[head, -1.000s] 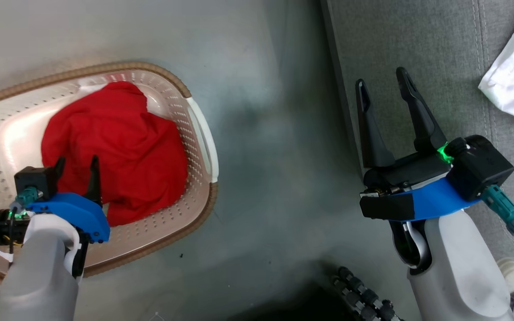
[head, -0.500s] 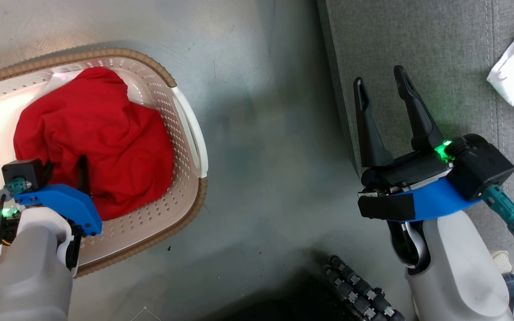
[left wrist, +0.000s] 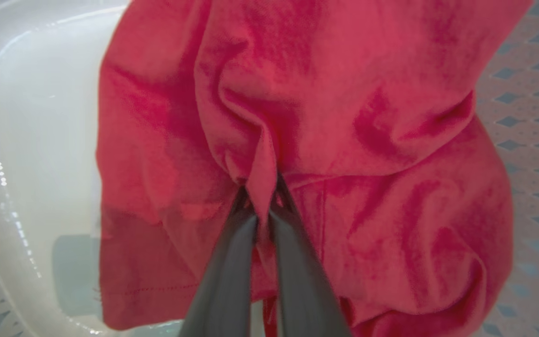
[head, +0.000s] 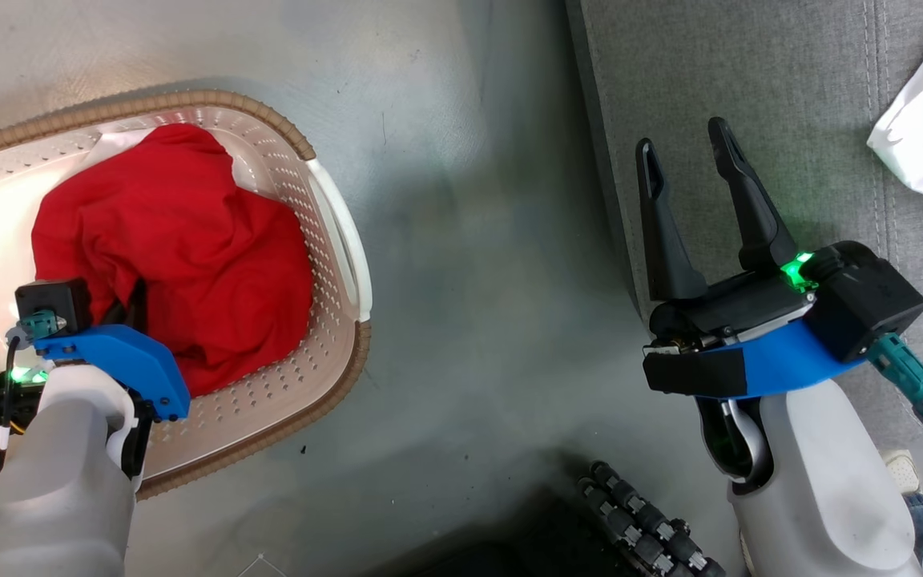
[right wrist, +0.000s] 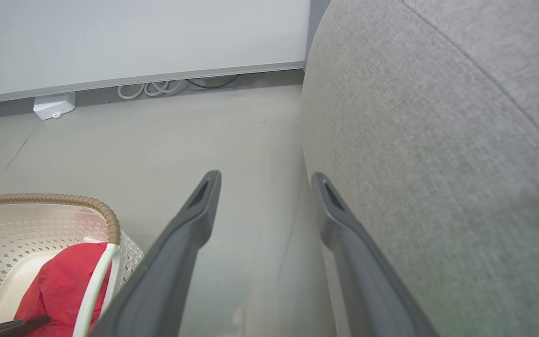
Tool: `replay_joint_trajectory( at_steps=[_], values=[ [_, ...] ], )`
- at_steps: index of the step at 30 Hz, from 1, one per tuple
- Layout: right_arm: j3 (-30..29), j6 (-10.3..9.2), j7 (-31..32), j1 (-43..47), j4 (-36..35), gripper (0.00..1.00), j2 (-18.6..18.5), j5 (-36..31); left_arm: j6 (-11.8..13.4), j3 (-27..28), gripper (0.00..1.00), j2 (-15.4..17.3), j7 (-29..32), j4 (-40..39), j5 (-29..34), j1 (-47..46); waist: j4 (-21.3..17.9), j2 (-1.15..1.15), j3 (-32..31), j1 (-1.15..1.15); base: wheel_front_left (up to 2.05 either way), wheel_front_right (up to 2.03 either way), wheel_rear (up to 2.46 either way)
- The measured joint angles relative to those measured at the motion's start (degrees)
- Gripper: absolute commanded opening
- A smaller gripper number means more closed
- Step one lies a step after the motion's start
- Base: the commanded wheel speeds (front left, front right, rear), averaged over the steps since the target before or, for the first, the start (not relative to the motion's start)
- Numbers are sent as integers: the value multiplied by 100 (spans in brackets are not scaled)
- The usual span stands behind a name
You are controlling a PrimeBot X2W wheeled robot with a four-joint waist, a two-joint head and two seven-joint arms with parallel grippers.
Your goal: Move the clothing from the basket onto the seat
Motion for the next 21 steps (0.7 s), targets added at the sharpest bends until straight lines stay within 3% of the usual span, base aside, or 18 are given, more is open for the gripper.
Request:
replay_joint_trajectory(
  at_steps=[8,21],
  values=[
    [67,0,-1,-84,78,100,0,19,-24,-37,0,7,-107,69,-56,-29,-25,0,-117,0,0,0,0],
    [-81,0,1,71,625,100,5,-442,-104,-221,0,-537,-302,115,-175,492,274,0,-1456,-1,0,0,0]
  ],
)
